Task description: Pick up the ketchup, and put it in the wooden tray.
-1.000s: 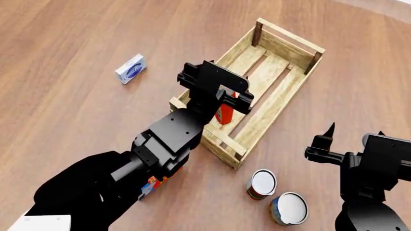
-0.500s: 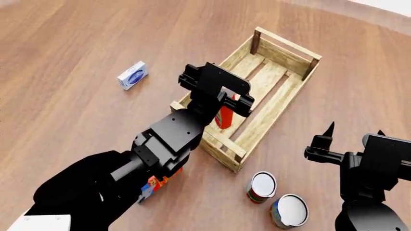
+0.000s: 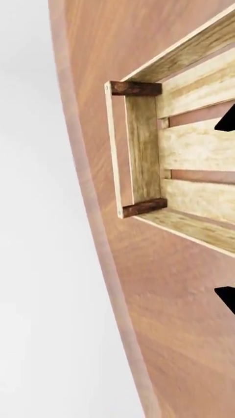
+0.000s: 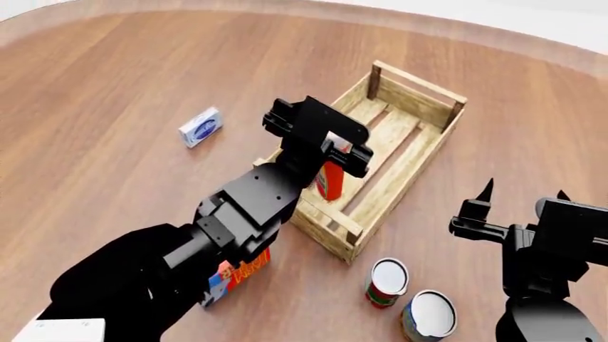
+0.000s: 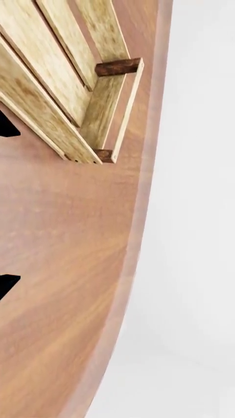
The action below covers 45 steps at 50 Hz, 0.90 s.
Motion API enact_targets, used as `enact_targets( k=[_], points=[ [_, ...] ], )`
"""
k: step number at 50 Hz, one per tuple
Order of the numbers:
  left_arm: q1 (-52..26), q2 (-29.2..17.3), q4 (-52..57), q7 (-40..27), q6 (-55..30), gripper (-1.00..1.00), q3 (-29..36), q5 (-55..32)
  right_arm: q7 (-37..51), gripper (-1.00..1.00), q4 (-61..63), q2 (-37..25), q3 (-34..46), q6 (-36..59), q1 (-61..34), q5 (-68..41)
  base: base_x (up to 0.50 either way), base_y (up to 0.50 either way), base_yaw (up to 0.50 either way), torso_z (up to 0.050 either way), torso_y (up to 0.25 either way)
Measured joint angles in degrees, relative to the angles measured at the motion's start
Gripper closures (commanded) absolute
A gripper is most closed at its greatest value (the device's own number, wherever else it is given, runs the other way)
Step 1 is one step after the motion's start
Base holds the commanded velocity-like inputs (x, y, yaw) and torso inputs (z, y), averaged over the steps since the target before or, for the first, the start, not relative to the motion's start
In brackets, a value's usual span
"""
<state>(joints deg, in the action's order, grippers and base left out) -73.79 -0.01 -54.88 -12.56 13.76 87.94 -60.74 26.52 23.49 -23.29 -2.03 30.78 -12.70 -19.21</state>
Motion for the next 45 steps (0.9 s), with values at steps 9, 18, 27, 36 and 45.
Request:
enact_targets(
  k=[9,18,27,36,45],
  points=[
    [-0.3,0.0,0.2,0.3,-0.4,-1.0,0.0,-0.7,0.0,-1.0,-0.1,-0.1,0.1,-0.3,0.0,0.0,0.0,0.0,0.0,-0.038,0.127],
    [-0.7,0.0,0.4,0.5,-0.6,-1.0,0.1,-1.8,0.1,-1.0,-0.1,-0.1,0.2,-0.5,0.1,0.0,0.0,0.0,0.0,-0.038,0.131],
    [-1.0,0.0,0.5,0.7,-0.8,-1.0,0.1,-2.7,0.2,-1.0,-0.2,-0.2,0.3,-0.7,0.1,0.0,0.0,0.0,0.0,-0.038,0.131],
    [-1.2,0.0,0.7,0.8,-1.0,-1.0,0.2,-3.3,0.3,-1.0,-0.2,-0.3,0.3,-0.8,0.1,0.0,0.0,0.0,0.0,-0.038,0.132],
    [-1.8,0.0,0.8,0.9,-1.1,-1.0,0.3,-4.1,0.3,-1.0,-0.2,-0.4,0.5,-1.1,0.1,0.1,0.0,0.0,0.0,-0.038,0.132]
  ],
)
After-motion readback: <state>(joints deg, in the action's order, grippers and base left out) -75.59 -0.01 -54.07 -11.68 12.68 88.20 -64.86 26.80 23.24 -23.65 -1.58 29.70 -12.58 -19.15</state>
